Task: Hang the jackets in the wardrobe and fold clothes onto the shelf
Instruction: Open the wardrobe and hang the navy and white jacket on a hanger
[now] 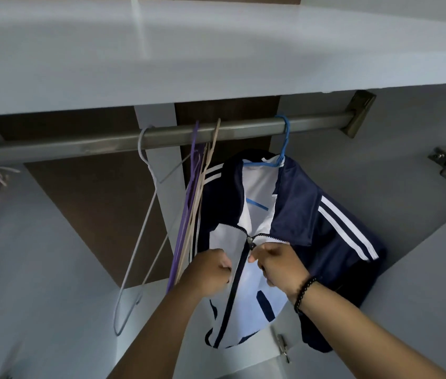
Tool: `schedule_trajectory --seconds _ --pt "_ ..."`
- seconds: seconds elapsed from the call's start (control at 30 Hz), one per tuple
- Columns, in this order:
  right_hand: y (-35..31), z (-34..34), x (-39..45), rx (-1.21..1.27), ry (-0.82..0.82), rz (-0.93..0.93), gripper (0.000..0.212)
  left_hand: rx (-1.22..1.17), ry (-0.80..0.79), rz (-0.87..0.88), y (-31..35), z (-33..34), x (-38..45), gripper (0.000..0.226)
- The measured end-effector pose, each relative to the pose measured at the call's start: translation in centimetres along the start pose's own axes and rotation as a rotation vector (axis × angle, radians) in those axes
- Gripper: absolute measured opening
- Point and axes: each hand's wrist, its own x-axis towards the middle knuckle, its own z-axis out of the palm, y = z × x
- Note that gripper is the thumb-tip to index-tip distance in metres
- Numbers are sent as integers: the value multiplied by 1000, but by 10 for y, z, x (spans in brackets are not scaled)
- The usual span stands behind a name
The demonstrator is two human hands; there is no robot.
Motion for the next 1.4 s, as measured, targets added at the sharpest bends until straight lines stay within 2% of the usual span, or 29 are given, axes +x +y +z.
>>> schedule_trajectory --seconds 0.13,0.2,0.27,0.33,0.4,0.43,0.5,0.57,0.7,0.8,0.9,1.0,1.07,1.13,1.3,1.4 --pt "-3 -24 0 -227 94 -141 24 -295 138 22 23 -18 2 21" --pt "-15 -38 -4 -305 240 -304 17 -445 180 67 40 -27 3 21" --pt "-30 -54 -8 -361 439 -505 12 -510 243 162 55 -38 4 21" --pt "-40 -70 -7 -519 639 -691 9 -537 302 239 68 -50 2 25" --pt "-44 -81 0 -737 763 -744 23 -606 322 271 76 -59 2 25" --pt "-44 -85 4 -854 751 -691 34 -654 319 270 78 -62 2 25" --pt "-45 -85 15 -1025 612 -492 52 -729 311 266 80 -67 2 24" --pt "-43 -78 26 -1106 508 -393 52 -748 302 256 82 -67 5 23" --pt "-43 -64 32 -1020 586 -516 30 -786 283 207 95 -60 22 16" --pt "-41 -58 26 -1018 666 -604 32 -722 315 221 113 -61 39 22" --pt "-33 -52 17 -1067 637 -615 33 -604 353 252 132 -68 53 31" --pt "-23 -47 5 -1048 631 -568 27 -492 313 282 146 -74 63 20" --pt "-16 -45 -5 -1046 687 -590 25 -415 337 289 150 -73 67 10" --pt "-8 -45 -13 -1070 745 -602 29 -401 364 269 149 -69 69 13" --pt "22 -52 -23 -989 677 -580 15 -491 380 240 145 -54 69 19" --pt "34 -53 -22 -892 565 -522 32 -570 408 241 143 -49 66 22"
